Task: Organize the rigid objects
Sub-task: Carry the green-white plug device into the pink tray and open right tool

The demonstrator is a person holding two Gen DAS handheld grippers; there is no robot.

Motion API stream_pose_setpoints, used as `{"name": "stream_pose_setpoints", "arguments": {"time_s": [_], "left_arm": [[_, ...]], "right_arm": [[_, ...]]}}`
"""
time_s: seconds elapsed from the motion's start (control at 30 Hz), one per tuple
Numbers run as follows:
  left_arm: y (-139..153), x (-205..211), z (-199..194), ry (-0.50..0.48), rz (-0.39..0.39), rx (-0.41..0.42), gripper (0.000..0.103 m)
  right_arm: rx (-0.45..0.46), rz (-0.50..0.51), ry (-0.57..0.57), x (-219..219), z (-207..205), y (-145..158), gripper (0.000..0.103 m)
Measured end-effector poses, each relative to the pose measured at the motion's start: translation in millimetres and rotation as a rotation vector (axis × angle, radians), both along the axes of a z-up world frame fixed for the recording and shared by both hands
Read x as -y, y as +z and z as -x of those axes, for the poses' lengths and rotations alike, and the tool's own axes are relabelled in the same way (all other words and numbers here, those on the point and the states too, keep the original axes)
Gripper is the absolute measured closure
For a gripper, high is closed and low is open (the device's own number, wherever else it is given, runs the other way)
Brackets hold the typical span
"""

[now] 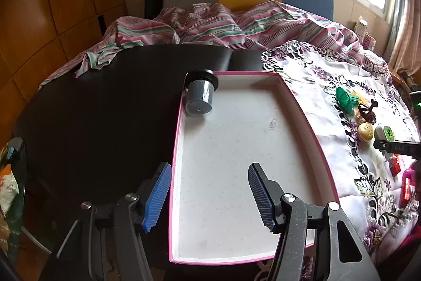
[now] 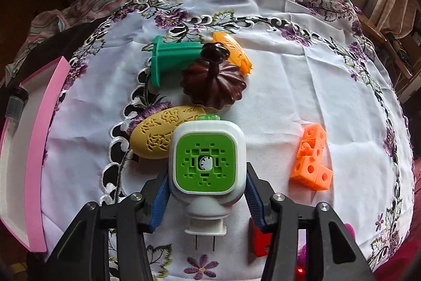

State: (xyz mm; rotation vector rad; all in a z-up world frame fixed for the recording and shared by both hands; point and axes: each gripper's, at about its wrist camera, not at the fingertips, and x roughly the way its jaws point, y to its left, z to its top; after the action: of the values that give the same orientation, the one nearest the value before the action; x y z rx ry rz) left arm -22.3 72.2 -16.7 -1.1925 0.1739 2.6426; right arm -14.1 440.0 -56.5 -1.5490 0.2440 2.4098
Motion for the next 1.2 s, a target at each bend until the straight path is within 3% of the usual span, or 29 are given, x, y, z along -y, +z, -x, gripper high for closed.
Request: {"name": "stream_pose_setpoints", "arguments": {"time_s": [0.2, 0.6, 0.93, 1.2], "left_arm": [[-5.1, 6.5, 1.3, 0.018, -0.004, 0.016, 0.041], [-9.9, 33.2, 6.0, 0.085, -0.017, 0.024, 0.041], [-15.3, 62.7, 8.7, 0.145, -0.034, 0.039, 0.042], [-17.4, 88.0, 12.7, 0.209, -0.058, 0.048, 0.042]], "right_arm": [[0.010, -0.005, 0.039, 9.2, 1.2, -2.3, 0.051], [-0.056, 0.116, 0.144, 50.0, 7.1, 13.9, 0.051], [-0.160, 0.144, 0.348, 165.3, 41.6, 52.4, 0.051], [-0.113, 0.146, 0.440, 264.9, 94.8, 31.0, 0.051]]}}
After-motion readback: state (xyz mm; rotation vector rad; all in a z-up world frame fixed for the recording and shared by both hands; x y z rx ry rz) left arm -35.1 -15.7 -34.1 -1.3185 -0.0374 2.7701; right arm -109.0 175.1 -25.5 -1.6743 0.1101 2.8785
